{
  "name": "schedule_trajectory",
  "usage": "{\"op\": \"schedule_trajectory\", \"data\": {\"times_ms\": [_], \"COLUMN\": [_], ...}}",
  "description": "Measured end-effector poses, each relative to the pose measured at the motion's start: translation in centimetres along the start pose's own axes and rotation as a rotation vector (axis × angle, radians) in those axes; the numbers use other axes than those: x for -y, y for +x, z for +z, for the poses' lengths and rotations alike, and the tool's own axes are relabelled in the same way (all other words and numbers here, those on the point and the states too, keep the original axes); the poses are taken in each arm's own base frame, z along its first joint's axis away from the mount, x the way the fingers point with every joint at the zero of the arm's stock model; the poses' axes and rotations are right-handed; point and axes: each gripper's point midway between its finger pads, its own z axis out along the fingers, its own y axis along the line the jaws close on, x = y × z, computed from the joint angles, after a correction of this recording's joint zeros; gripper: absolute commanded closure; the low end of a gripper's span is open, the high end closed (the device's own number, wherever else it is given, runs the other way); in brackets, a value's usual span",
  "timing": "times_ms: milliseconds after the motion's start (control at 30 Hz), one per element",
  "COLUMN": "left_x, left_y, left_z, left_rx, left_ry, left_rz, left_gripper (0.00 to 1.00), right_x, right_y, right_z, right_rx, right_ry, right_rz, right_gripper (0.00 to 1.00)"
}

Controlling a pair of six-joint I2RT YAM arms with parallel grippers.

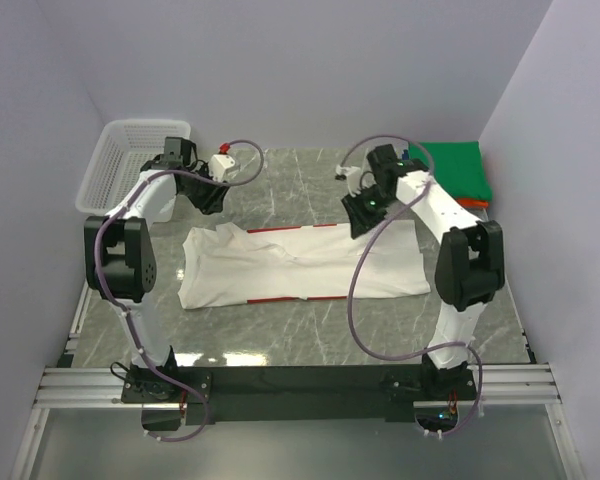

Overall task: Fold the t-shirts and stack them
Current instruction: Fold the tshirt

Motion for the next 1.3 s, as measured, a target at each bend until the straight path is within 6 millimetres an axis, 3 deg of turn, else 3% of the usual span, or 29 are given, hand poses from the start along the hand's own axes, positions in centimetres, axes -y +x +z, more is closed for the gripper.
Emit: {"op": "schedule_trajectory", "data": {"times_ms": [33,67,233,367,467,667,767,933,1067,1300], "left_x": [0.1,0.2,1.2,1.4,0.4,-4.4,-5.7,-5.0,-4.4,-4.1], "left_y": [0.1,0.3,0.7,0.2,-0.4,-2.6,-3.1,-2.3,-1.6,-1.1], "left_z": [-0.2,-0.4,-2.2,-4.0,-6.0,-10.8,-12.2,-11.5,-10.8,-10.6], "left_rx": [0.002,0.003,0.017,0.045,0.081,0.194,0.228,0.208,0.188,0.179], "left_ry": [0.005,0.011,0.052,0.046,0.006,-0.108,-0.137,-0.119,-0.104,-0.099], "left_rz": [-0.021,-0.048,-0.225,-0.373,-0.470,-0.604,-0.647,-0.689,-0.707,-0.707], "left_gripper": [0.49,0.42,0.41,0.41,0.41,0.39,0.39,0.38,0.37,0.39], "right_x": [-0.5,-1.2,-5.6,-9.8,-12.4,-16.8,-18.2,-19.2,-19.1,-18.4], "right_y": [-1.4,-2.8,-9.5,-12.6,-14.2,-15.7,-16.3,-16.0,-15.4,-15.6], "right_z": [0.5,1.0,3.6,5.7,7.1,10.2,12.4,16.4,18.5,19.4], "right_rx": [0.021,0.039,0.149,0.226,0.282,0.320,0.307,0.254,0.212,0.199], "right_ry": [-0.004,-0.011,-0.039,-0.034,-0.006,0.045,0.053,0.062,0.071,0.112], "right_rz": [-0.017,-0.034,-0.142,-0.270,-0.389,-0.613,-0.677,-0.741,-0.755,-0.759], "right_gripper": [0.63,0.63,0.62,0.62,0.62,0.62,0.63,0.63,0.62,0.67]}}
